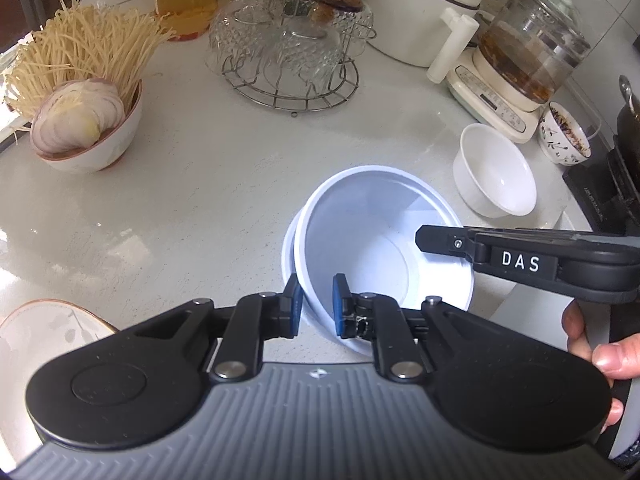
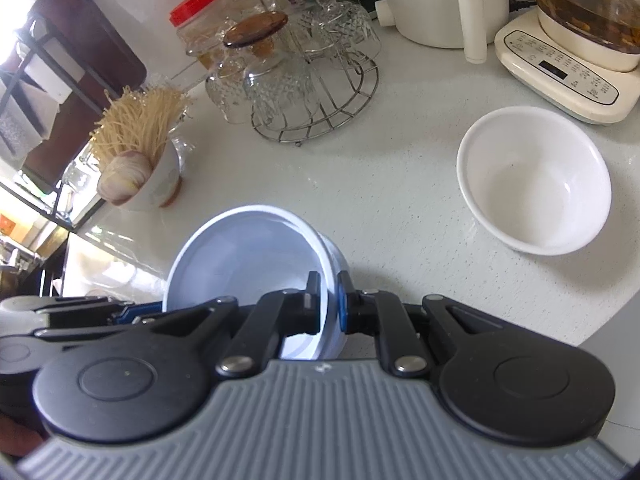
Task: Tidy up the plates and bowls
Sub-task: 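Lower the second plastic bowl into the first plastic bowl, then open both grippers to release the stacked plastic bowls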
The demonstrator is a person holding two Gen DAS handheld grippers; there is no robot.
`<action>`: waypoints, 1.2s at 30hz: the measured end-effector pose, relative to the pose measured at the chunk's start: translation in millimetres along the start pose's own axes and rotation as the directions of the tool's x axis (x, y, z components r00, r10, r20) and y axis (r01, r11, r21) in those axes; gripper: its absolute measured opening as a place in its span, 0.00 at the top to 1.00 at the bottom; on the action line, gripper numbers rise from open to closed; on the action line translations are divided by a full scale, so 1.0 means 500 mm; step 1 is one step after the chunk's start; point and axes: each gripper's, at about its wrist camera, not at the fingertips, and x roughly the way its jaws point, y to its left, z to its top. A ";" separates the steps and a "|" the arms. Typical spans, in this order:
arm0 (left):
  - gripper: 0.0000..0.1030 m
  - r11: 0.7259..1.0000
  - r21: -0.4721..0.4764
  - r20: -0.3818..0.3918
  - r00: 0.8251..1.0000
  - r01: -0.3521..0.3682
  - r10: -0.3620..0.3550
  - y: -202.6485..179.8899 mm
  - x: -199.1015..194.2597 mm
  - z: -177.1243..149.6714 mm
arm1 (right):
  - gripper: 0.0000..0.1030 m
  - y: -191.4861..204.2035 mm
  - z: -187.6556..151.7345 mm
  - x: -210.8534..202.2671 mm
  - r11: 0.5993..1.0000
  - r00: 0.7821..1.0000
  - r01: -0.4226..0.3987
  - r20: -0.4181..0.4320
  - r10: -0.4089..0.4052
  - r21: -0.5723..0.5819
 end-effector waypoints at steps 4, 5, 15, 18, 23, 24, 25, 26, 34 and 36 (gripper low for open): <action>0.72 1.000 -0.012 0.007 1.000 -0.002 0.002 0.004 -0.001 -0.003 | 0.88 0.001 -0.001 0.004 1.000 1.000 -0.001 -0.007 0.001 -0.001; 0.67 1.000 -0.013 0.008 1.000 -0.005 0.005 0.005 -0.001 -0.005 | 0.87 0.000 -0.002 0.005 1.000 1.000 0.001 -0.010 -0.001 0.002; 0.49 1.000 -0.019 0.023 1.000 -0.018 0.018 0.007 -0.009 -0.012 | 0.68 -0.001 -0.010 0.002 1.000 1.000 -0.009 -0.002 0.009 0.013; 0.49 1.000 -0.017 0.039 0.999 -0.018 0.019 0.006 -0.017 -0.009 | 0.63 0.006 -0.010 -0.004 1.000 1.000 -0.004 0.011 0.004 -0.001; 0.49 1.000 -0.014 0.071 0.997 -0.013 0.014 0.002 -0.036 0.002 | 0.62 0.000 -0.005 -0.024 1.000 0.999 -0.001 0.038 0.001 0.005; 0.49 1.000 -0.011 0.083 0.996 -0.011 0.012 -0.002 -0.044 0.005 | 0.62 -0.001 -0.003 -0.030 1.000 0.999 0.003 0.047 -0.003 0.005; 0.49 1.000 -0.004 0.097 0.995 -0.008 0.009 -0.005 -0.052 0.008 | 0.62 -0.001 0.000 -0.038 1.000 0.998 0.005 0.059 -0.005 0.006; 0.49 1.000 0.003 0.109 0.994 -0.009 0.008 -0.009 -0.060 0.012 | 0.62 -0.002 0.002 -0.045 1.000 0.997 0.004 0.071 -0.005 0.007; 0.49 0.999 0.040 0.199 0.979 0.025 -0.032 -0.038 -0.125 0.052 | 0.62 0.006 0.025 -0.108 1.000 0.987 0.008 0.163 -0.008 0.002; 0.49 0.998 0.051 0.217 0.975 0.040 -0.050 -0.046 -0.141 0.060 | 0.63 0.005 0.028 -0.127 1.000 0.982 0.007 0.188 -0.007 0.002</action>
